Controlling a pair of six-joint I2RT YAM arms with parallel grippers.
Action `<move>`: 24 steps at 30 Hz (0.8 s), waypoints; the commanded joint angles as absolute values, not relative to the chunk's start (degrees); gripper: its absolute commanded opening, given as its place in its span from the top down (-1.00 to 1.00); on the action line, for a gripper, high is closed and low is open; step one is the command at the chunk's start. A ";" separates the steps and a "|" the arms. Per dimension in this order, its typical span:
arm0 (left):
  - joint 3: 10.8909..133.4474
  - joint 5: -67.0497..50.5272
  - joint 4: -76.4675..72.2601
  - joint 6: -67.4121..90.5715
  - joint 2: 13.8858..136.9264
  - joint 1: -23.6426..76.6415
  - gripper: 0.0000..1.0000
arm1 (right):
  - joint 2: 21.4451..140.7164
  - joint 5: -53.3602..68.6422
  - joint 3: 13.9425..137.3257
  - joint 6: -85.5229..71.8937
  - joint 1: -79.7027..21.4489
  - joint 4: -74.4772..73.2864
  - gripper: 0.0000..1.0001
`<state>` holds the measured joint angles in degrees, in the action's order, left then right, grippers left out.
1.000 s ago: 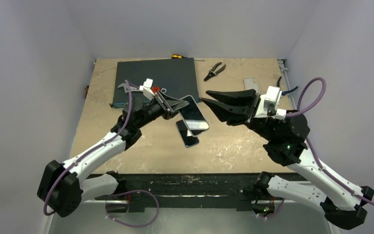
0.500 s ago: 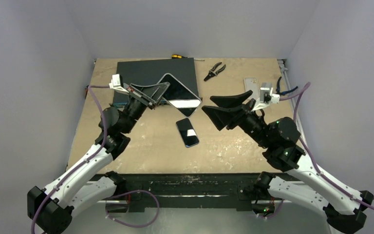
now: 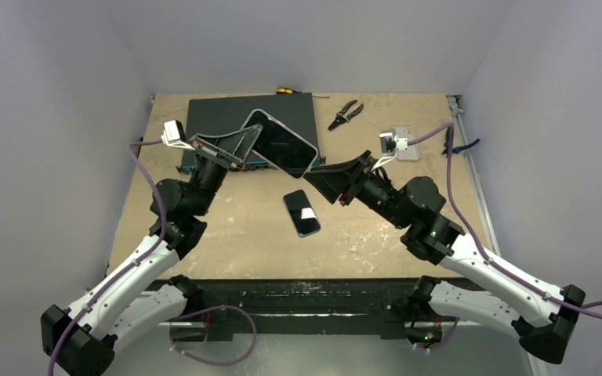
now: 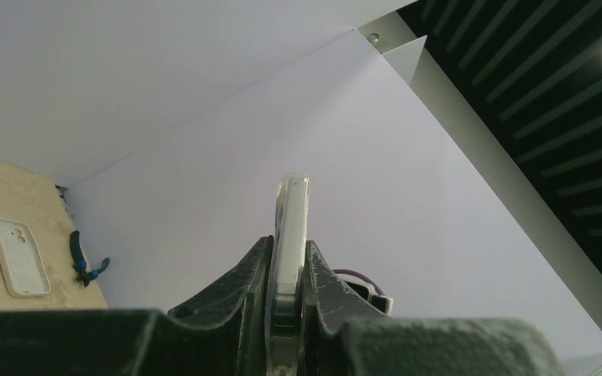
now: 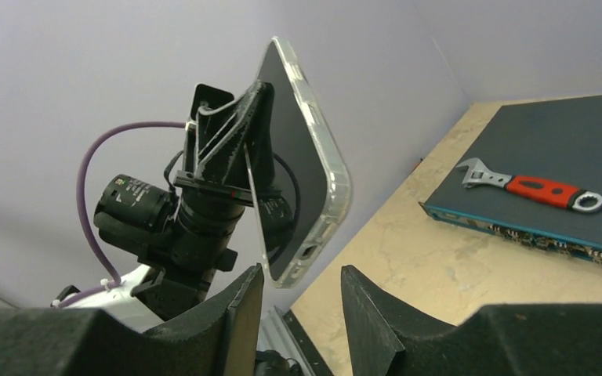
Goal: Take the phone out of the phone case
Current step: Remove the phone case from the phone.
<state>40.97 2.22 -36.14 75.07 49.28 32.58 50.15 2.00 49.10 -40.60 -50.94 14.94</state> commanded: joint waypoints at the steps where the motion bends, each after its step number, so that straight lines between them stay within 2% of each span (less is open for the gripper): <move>1: 43.15 3.96 -42.98 73.49 46.96 32.25 1.00 | 50.33 1.23 48.60 -43.68 -50.46 16.93 0.12; 10: 43.14 3.63 -42.95 73.04 46.17 32.25 1.00 | 51.47 0.51 48.48 -45.60 -49.97 17.90 0.17; 12: 43.09 3.60 -42.70 72.79 46.02 32.23 1.00 | 50.63 0.75 47.63 -45.86 -49.93 20.00 0.08; 14: 42.92 3.87 -42.25 72.38 45.61 32.26 1.00 | 49.36 0.61 46.51 -45.88 -49.98 22.03 -0.13; 16: 42.81 4.23 -41.69 72.02 45.25 32.25 1.00 | 48.20 0.19 46.32 -45.69 -49.96 22.25 -0.25; 24: 43.15 4.16 -41.77 71.36 45.53 32.26 1.00 | 48.82 1.15 46.66 -45.67 -50.00 23.44 -0.19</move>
<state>40.97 3.27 -36.69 72.10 46.37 32.58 48.38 0.97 46.04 -45.41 -50.17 19.70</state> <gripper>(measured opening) 0.151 0.605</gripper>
